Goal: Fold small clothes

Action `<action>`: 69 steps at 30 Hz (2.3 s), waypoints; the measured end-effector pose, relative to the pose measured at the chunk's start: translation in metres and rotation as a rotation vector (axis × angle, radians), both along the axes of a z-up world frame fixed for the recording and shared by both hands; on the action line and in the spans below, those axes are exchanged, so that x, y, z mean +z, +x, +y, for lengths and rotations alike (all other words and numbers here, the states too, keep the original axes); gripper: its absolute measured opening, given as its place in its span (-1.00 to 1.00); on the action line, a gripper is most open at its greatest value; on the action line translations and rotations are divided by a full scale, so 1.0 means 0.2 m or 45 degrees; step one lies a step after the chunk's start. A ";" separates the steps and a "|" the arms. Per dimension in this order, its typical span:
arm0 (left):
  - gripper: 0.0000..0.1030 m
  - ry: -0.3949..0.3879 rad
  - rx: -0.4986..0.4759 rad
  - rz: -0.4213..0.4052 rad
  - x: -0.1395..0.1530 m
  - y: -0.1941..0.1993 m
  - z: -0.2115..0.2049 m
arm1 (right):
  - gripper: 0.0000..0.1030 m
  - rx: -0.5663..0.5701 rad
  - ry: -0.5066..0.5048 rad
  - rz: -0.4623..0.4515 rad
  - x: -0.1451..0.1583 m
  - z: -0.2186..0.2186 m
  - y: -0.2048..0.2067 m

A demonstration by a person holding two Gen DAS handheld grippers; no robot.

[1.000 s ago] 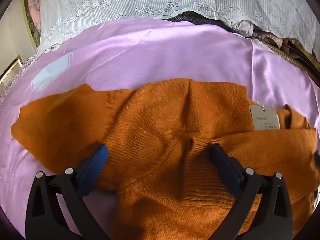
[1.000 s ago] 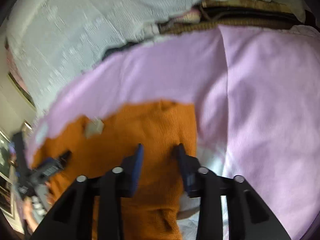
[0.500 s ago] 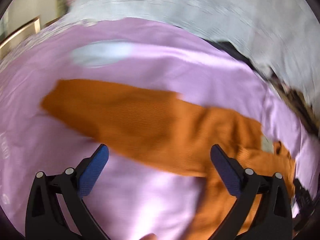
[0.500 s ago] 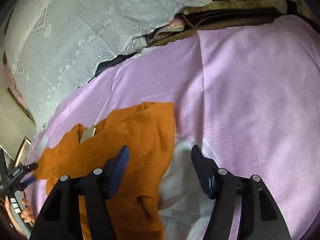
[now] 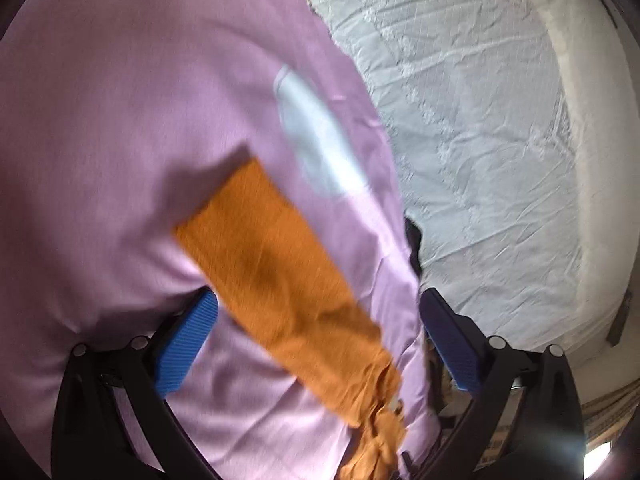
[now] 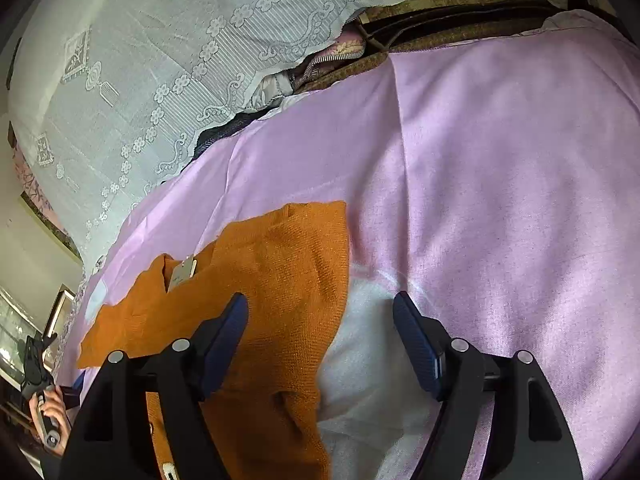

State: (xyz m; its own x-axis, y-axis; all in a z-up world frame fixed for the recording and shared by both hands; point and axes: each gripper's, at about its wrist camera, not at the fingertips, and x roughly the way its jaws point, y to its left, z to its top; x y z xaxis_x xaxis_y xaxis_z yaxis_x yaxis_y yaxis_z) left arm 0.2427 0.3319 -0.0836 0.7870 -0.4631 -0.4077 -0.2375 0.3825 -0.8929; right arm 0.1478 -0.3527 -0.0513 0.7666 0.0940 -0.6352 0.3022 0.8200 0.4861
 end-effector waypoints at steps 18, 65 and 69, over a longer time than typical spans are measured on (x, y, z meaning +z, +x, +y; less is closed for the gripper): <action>-0.90 0.762 -0.090 -0.144 0.34 -0.04 -0.40 | 0.52 0.008 -0.049 0.030 0.00 0.03 0.02; 0.50 1.305 -0.654 -0.524 0.40 -0.28 -1.79 | 0.28 0.230 0.439 0.056 0.07 0.11 0.13; 0.51 1.297 -0.486 -0.340 0.34 -0.17 -1.47 | -0.05 0.247 0.394 0.105 0.03 0.17 0.18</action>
